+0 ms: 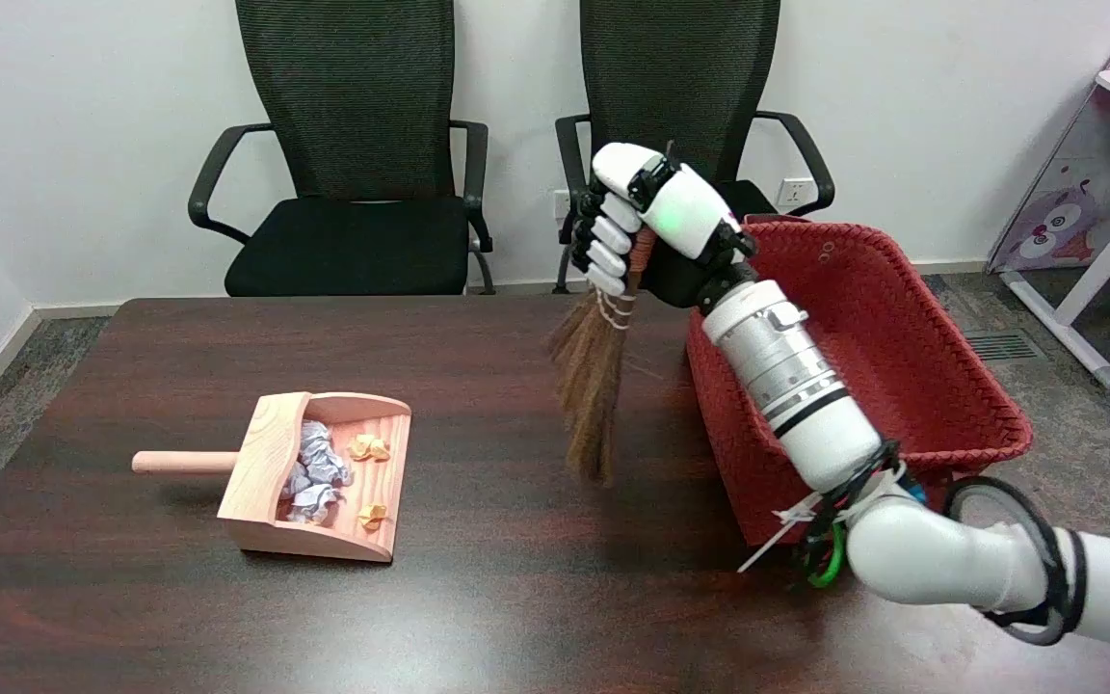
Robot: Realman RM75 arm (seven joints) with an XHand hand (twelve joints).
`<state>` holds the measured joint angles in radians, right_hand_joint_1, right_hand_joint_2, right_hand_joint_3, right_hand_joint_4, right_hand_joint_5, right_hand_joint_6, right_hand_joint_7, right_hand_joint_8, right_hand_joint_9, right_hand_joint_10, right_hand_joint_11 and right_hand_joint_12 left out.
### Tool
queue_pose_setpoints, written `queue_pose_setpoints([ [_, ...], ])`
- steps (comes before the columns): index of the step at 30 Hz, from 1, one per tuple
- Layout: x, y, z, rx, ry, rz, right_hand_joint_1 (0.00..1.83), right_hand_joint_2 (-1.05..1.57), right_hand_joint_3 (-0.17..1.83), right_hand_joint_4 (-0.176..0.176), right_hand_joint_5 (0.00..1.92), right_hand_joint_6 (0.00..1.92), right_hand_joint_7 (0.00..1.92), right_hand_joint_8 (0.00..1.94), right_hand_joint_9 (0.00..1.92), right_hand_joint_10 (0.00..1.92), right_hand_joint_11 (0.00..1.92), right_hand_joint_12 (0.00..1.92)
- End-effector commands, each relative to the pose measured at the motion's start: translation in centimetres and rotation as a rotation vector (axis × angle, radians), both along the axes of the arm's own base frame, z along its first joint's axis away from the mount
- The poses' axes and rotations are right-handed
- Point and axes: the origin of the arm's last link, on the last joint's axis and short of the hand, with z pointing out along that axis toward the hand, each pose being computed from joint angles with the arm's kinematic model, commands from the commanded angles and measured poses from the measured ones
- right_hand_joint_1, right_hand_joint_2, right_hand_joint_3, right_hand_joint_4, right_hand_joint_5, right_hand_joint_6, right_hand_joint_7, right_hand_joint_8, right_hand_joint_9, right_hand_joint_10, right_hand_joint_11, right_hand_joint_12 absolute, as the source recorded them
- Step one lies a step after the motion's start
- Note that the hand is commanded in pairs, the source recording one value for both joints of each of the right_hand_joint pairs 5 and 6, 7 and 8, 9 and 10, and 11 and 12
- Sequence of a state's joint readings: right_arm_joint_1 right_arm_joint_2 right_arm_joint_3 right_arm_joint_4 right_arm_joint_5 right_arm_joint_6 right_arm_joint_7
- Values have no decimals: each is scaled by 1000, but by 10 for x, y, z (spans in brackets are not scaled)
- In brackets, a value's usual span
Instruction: Place the broom in the basket.
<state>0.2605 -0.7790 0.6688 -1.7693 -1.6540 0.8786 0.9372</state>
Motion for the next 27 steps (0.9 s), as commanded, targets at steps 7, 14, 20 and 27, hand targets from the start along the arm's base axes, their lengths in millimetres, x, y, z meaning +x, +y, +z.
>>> queue_pose_setpoints([
  [7, 12, 11, 21, 9, 110, -53, 913, 1571, 1833, 1, 1920, 1920, 1920, 1920, 1920, 1920, 1920, 1920],
  [14, 9, 13, 22, 3, 110, -61, 913, 1571, 1833, 1, 1920, 1920, 1920, 1920, 1920, 1920, 1920, 1920],
  [20, 19, 11, 27, -17, 97, -27, 913, 1571, 1833, 1, 1920, 1920, 1920, 1920, 1920, 1920, 1920, 1920],
  [27, 92, 3, 46, -8, 107, 95, 936, 1571, 1833, 9, 1920, 1920, 1920, 1920, 1920, 1920, 1920, 1920],
])
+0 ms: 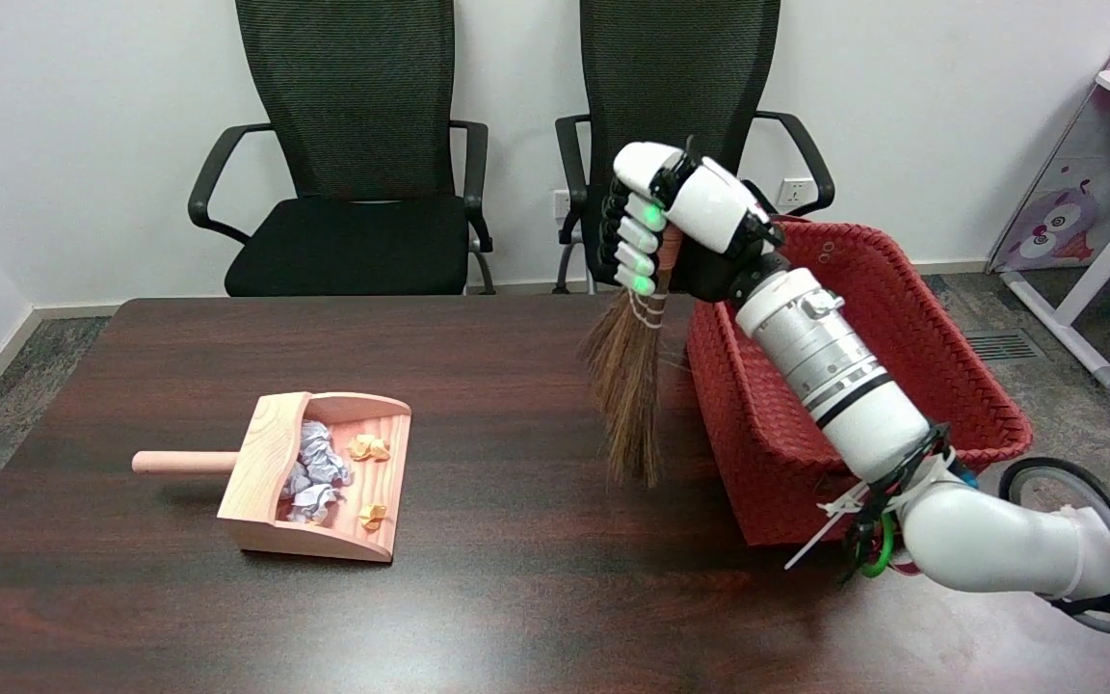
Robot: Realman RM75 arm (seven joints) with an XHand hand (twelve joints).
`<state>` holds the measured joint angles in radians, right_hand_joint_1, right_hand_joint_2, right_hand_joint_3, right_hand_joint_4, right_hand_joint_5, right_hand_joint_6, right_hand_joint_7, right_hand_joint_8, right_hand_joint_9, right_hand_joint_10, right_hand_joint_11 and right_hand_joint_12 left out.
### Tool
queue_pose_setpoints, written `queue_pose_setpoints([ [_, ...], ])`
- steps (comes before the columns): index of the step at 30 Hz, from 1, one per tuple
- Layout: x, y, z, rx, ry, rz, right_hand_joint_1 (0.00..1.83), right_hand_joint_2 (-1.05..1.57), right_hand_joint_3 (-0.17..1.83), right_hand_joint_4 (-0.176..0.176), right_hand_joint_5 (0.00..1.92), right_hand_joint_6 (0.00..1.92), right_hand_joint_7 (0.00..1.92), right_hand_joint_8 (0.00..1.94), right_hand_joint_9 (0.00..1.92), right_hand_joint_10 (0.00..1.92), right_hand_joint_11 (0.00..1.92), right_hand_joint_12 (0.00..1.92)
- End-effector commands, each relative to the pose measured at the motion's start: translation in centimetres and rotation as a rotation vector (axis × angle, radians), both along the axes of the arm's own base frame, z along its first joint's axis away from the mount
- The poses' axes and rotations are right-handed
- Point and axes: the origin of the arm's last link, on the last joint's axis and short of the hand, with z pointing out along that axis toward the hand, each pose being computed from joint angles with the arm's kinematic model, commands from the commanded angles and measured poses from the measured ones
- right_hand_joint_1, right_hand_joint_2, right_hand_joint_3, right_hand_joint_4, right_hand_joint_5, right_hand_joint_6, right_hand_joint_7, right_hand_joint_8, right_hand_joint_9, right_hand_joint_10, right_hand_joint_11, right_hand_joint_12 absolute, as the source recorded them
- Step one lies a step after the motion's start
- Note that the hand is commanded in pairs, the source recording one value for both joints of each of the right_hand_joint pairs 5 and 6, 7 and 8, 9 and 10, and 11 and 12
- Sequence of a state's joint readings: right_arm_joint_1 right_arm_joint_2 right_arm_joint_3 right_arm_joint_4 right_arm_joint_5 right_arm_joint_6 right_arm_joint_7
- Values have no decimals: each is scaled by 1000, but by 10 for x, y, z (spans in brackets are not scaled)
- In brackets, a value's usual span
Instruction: Place the broom in the basket.
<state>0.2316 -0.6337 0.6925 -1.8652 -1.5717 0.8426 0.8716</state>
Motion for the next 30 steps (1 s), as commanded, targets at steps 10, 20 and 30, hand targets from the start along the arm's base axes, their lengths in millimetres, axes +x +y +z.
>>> queue_pose_setpoints([
  [10, 157, -15, 78, -42, 56, 168, 947, 1571, 1833, 14, 1920, 1920, 1920, 1920, 1920, 1920, 1920, 1920],
  [20, 172, -10, 116, -133, 35, 133, 962, 1571, 1833, 14, 1920, 1920, 1920, 1920, 1920, 1920, 1920, 1920],
  [30, 139, -18, 138, -193, 35, 27, 973, 1571, 1833, 13, 1920, 1920, 1920, 1920, 1920, 1920, 1920, 1920],
])
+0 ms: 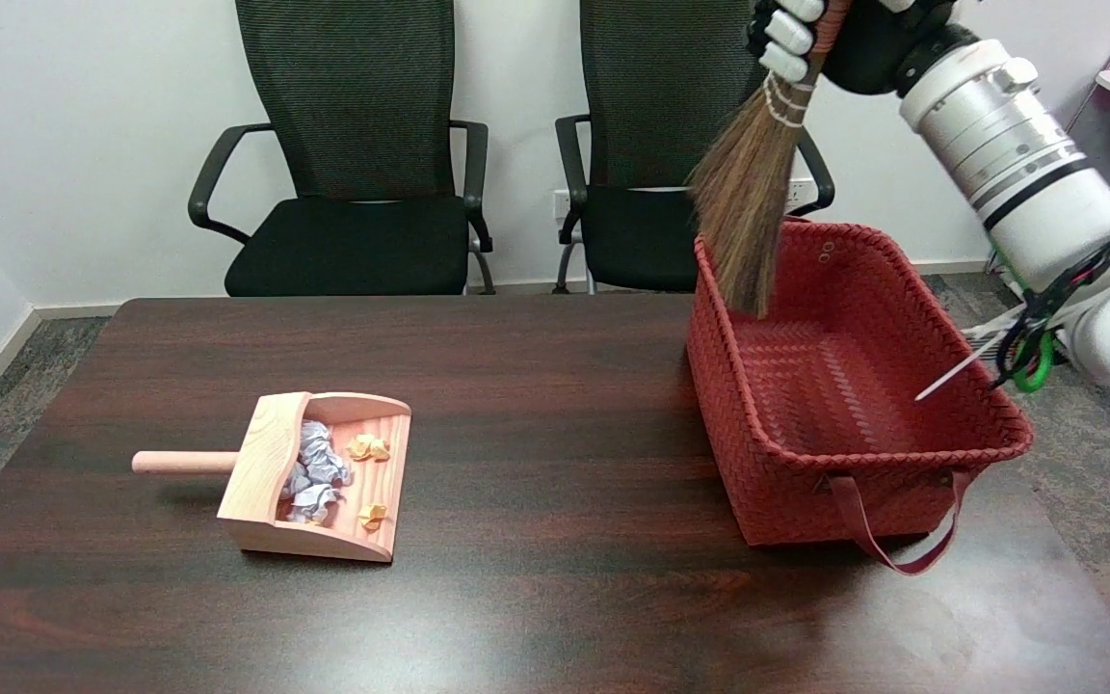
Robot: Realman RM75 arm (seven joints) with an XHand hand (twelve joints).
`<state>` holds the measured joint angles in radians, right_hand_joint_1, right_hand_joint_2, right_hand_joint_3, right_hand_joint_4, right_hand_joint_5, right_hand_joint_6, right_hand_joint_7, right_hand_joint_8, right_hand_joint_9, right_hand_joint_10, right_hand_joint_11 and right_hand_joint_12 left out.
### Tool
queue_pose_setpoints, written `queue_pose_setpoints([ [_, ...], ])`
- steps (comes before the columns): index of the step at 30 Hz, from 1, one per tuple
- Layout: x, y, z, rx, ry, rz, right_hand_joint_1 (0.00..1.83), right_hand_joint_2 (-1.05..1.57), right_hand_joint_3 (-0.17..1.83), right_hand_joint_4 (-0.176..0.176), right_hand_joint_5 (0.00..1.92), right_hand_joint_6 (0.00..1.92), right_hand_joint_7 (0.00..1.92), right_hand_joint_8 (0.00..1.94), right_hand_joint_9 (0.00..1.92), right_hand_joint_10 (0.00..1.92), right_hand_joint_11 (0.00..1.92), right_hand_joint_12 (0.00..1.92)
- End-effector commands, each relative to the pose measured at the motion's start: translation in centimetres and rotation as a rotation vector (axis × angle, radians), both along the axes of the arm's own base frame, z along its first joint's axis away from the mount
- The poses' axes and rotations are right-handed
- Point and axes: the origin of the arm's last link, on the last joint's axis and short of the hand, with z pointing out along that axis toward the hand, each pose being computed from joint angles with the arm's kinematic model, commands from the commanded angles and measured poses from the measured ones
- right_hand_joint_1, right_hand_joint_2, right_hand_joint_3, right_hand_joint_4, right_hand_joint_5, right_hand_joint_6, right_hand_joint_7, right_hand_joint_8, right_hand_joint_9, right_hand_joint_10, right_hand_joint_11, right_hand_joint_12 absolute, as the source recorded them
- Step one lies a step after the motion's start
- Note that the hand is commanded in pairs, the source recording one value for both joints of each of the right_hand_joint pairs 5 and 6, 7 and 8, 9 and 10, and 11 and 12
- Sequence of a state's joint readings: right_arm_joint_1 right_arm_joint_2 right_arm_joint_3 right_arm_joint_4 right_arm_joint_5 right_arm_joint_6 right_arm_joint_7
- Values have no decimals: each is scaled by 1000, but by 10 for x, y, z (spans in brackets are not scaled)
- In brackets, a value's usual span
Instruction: Place the broom in the basket.
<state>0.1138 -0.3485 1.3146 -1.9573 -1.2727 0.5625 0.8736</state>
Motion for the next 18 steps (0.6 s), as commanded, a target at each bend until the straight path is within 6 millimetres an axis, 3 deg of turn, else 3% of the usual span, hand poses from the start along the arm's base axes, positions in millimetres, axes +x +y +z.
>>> queue_pose_setpoints([
  [1, -3, -4, 44, -86, -6, -107, 973, 1571, 1833, 13, 1920, 1920, 1920, 1920, 1920, 1920, 1920, 1920],
  [5, -31, -5, 49, -113, -5, -175, 976, 1571, 1819, 12, 1920, 1920, 1920, 1920, 1920, 1920, 1920, 1920],
  [9, -45, -3, 54, -146, -22, -191, 980, 1571, 1728, 10, 1920, 1920, 1920, 1920, 1920, 1920, 1920, 1920],
  [14, -66, -1, 55, -160, 18, -233, 998, 1571, 1471, 7, 1920, 1920, 1920, 1920, 1920, 1920, 1920, 1920],
  [18, -81, 4, 50, -165, 71, -237, 998, 1571, 1417, 6, 1920, 1920, 1920, 1920, 1920, 1920, 1920, 1920],
])
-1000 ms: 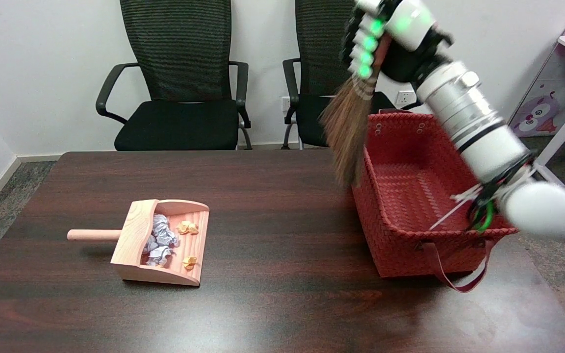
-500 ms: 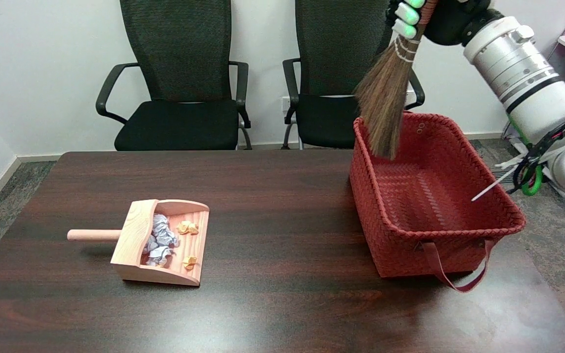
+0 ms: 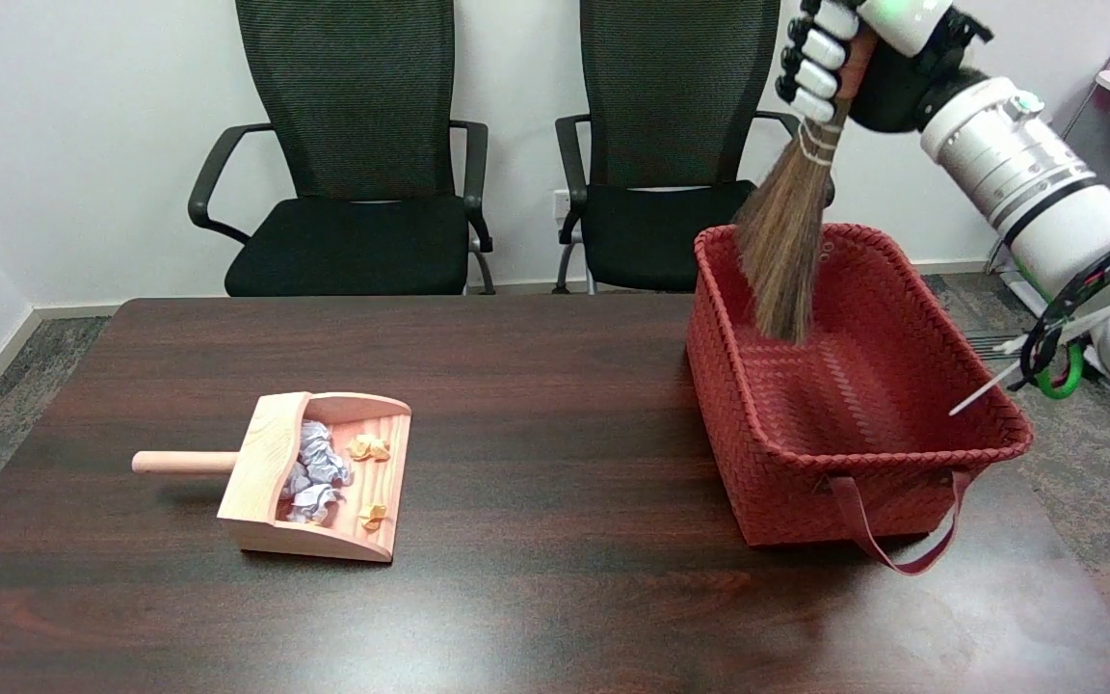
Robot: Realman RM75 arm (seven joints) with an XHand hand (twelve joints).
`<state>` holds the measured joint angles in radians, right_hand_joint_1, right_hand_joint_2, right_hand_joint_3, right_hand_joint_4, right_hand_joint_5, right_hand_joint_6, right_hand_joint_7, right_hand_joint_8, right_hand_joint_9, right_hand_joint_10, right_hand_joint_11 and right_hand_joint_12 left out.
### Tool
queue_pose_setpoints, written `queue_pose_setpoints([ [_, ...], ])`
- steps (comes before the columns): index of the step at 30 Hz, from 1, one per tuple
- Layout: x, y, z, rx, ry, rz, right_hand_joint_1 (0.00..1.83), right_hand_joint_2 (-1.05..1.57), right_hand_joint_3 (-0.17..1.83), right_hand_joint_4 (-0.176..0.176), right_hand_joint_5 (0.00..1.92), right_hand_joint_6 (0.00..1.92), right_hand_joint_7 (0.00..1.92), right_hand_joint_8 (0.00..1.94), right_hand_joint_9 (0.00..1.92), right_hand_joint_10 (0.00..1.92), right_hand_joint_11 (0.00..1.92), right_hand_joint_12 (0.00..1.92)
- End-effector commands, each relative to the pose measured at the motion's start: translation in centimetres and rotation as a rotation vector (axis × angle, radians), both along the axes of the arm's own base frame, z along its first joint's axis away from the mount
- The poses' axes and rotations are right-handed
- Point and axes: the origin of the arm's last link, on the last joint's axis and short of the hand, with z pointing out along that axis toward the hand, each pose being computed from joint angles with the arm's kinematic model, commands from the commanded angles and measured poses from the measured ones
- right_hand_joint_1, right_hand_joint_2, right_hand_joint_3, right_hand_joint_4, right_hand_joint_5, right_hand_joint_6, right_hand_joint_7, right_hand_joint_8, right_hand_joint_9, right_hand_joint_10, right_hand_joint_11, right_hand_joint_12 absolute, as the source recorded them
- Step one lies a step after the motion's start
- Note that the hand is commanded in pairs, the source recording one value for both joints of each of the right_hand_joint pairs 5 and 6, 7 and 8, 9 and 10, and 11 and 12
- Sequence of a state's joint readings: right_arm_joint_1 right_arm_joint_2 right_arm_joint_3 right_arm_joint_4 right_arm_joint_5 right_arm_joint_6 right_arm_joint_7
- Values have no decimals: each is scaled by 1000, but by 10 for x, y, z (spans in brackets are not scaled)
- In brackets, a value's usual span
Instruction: Place the broom in the basket.
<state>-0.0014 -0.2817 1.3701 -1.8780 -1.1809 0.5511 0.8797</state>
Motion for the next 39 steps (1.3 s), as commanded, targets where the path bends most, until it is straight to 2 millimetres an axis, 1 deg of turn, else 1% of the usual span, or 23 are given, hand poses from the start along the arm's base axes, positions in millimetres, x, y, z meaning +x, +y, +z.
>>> queue_pose_setpoints([
  [1, -58, 10, 12, -71, 100, -99, 997, 1571, 1394, 6, 1920, 1920, 1920, 1920, 1920, 1920, 1920, 1920],
  [3, -61, 13, 11, -66, 153, -66, 995, 1571, 1295, 4, 1920, 1920, 1920, 1920, 1920, 1920, 1920, 1920],
  [6, -66, 18, 10, -38, 191, -21, 995, 1571, 1201, 2, 1920, 1920, 1920, 1920, 1920, 1920, 1920, 1920],
  [8, -68, 20, 10, -13, 211, 5, 995, 1571, 1142, 1, 1920, 1920, 1920, 1920, 1920, 1920, 1920, 1920],
  [11, -76, 24, 9, 45, 224, 17, 989, 1571, 1087, -2, 1920, 1920, 1920, 1920, 1920, 1920, 1920, 1920],
  [16, -102, 34, -2, 104, 249, 10, 986, 1571, 1116, -4, 1920, 1920, 1920, 1920, 1920, 1920, 1920, 1920],
  [19, -114, 37, -8, 111, 262, 18, 979, 1571, 1181, -5, 1920, 1920, 1920, 1920, 1920, 1920, 1920, 1920],
  [24, -142, 41, -24, 113, 241, 39, 971, 1571, 1280, -5, 1920, 1920, 1920, 1920, 1920, 1920, 1920, 1920],
  [26, -152, 41, -30, 111, 235, 42, 969, 1571, 1300, -5, 1920, 1920, 1920, 1920, 1920, 1920, 1920, 1920],
  [29, -164, 41, -34, 104, 244, 38, 968, 1571, 1304, -4, 1920, 1920, 1920, 1920, 1920, 1920, 1920, 1920],
  [32, -170, 42, -37, 112, 260, 35, 970, 1571, 1286, -3, 1920, 1920, 1920, 1920, 1920, 1920, 1920, 1920],
  [39, -171, 43, -43, 139, 289, 40, 970, 1571, 1257, 0, 1920, 1920, 1920, 1920, 1920, 1920, 1920, 1920],
])
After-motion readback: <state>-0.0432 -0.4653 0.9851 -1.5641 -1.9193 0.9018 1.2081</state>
